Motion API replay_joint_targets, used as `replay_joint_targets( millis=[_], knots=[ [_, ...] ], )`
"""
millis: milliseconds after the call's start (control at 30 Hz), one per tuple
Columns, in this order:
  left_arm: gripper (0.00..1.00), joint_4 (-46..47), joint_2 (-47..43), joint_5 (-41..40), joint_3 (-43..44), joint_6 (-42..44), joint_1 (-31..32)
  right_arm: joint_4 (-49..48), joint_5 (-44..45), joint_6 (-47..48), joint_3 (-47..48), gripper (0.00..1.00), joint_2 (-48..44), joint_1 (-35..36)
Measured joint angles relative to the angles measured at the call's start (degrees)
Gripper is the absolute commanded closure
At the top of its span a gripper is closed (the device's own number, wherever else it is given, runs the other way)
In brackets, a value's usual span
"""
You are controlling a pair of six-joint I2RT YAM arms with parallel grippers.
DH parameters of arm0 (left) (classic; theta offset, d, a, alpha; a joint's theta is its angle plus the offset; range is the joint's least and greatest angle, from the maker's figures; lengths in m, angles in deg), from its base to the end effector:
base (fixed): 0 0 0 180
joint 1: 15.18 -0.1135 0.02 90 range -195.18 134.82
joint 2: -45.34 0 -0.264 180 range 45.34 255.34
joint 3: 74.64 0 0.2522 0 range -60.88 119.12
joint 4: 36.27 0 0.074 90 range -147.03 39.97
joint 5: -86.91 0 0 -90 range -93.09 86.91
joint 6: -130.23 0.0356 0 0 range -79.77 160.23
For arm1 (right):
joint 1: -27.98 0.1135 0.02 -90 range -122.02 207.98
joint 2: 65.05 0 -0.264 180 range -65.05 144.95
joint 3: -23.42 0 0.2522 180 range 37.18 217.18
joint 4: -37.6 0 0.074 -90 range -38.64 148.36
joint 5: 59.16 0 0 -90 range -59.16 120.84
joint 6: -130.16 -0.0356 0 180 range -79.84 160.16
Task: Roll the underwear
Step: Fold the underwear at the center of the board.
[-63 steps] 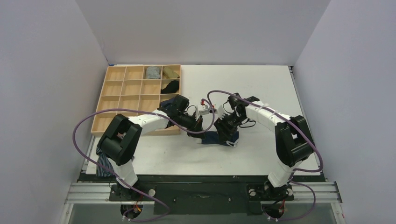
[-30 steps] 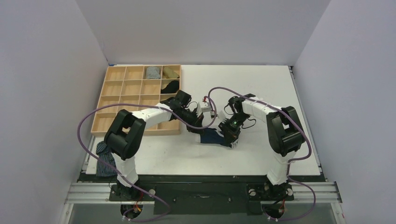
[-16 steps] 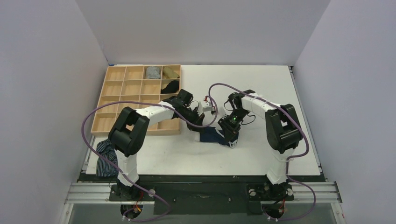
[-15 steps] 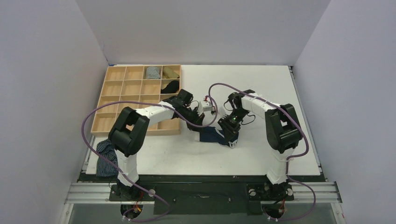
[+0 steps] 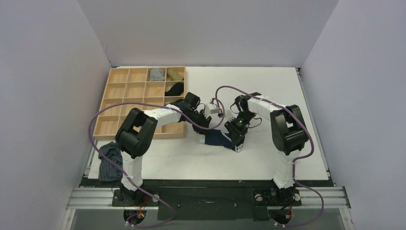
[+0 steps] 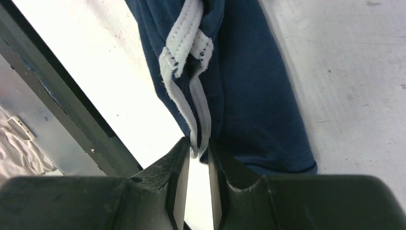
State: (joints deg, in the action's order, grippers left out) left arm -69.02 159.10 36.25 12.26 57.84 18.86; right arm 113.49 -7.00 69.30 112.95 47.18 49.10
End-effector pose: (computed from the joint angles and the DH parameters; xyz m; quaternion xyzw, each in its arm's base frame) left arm 0.3211 -0.2441 0.1536 0.4753 0.7795 -0.3568 0.1979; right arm 0.3068 0.1419 0.1596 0.3786 -0.8643 -0.3275 0.0481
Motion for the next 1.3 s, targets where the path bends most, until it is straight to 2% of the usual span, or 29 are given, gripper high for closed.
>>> replay_joint_targets(
  millis=[233,567,700,833,933,1000,1067,1100,1300],
  knots=[
    [0.89,0.3,0.6,-2.3,1.0,-1.3,0.4,-1.7,1.5,-1.6,0.0,0.83,0.2,-0.4],
    [0.73,1.3,0.6,-5.8,1.3,-2.3,1.1,-4.0,3.0,-3.1,-1.2,0.83,0.2,-0.5],
    [0.55,2.5,0.6,-8.0,1.3,-2.8,1.6,-4.3,3.0,-3.5,-1.5,0.83,0.2,-0.6],
    [0.44,3.9,0.6,-10.2,1.1,-3.5,2.1,-4.4,3.0,-3.9,-1.7,0.83,0.2,-0.9],
    [0.40,6.4,0.3,-11.7,-0.1,-3.7,2.4,-4.4,3.0,-4.2,-1.8,0.83,0.2,-0.9],
    [0.31,7.4,-0.2,-12.7,-0.9,-3.9,2.6,-4.4,3.0,-4.2,-1.8,0.83,0.2,-0.9],
    [0.08,8.6,-0.9,-13.7,-2.0,-4.0,2.8,-4.4,3.0,-4.1,-1.8,0.83,0.2,-0.8],
    [0.01,9.3,-1.3,-14.2,-2.6,-4.0,2.8,-4.4,3.1,-4.0,-1.8,0.83,0.2,-0.8],
    [0.03,12.7,-5.0,-15.8,-5.6,-3.8,3.4,-4.3,3.0,-3.5,-1.8,0.82,0.1,-0.5]
  ],
)
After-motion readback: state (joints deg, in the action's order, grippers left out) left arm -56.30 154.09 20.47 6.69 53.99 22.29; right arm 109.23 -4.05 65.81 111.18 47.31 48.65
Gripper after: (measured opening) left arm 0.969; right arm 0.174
